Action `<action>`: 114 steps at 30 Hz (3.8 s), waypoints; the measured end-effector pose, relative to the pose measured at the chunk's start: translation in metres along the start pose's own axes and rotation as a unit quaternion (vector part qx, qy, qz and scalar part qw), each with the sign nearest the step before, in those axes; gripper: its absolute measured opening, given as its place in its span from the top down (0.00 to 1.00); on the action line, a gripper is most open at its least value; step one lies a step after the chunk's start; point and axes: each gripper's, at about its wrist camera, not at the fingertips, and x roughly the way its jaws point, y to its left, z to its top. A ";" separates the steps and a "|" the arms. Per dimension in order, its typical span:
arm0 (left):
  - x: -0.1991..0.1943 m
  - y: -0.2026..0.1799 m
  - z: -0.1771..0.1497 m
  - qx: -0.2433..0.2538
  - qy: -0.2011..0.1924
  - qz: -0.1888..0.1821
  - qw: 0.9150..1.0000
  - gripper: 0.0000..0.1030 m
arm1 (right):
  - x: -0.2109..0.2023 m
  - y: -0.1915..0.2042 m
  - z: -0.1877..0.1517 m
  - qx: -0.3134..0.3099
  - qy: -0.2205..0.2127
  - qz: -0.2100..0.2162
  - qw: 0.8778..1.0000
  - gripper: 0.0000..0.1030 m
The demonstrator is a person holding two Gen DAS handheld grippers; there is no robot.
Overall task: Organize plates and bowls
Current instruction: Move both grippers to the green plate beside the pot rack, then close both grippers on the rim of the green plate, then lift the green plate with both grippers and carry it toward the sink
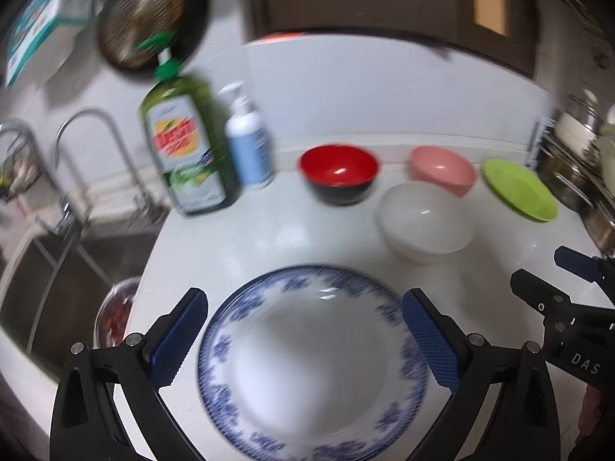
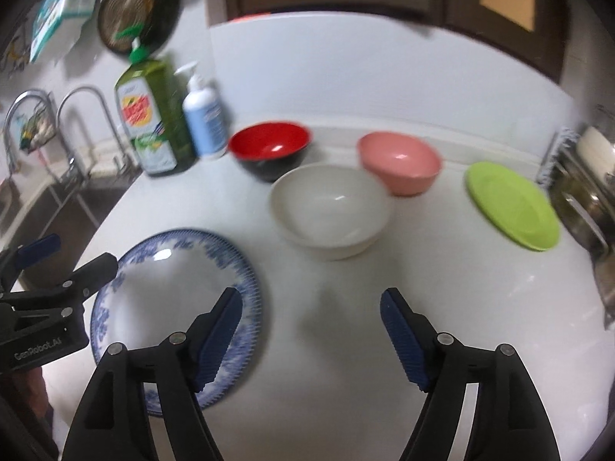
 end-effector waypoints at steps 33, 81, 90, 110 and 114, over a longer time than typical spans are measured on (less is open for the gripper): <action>0.047 -0.204 0.144 0.102 -0.066 -0.131 0.984 0.00 | -0.044 -0.225 0.032 0.148 -0.094 -0.161 0.971 0.23; 0.304 -0.374 0.184 0.134 0.149 -0.136 0.970 0.43 | 0.153 -0.415 0.040 0.305 0.046 -0.183 0.933 0.34; 0.308 -0.377 0.186 0.129 0.163 -0.149 0.967 0.58 | 0.161 -0.421 0.043 0.303 0.067 -0.175 0.934 0.44; 0.288 -0.379 0.185 0.126 0.150 -0.139 0.971 0.62 | 0.172 -0.422 0.062 0.255 0.119 -0.140 0.949 0.59; 0.272 -0.373 0.180 0.130 0.136 -0.138 0.972 0.62 | 0.164 -0.419 0.061 0.254 0.109 -0.143 0.950 0.59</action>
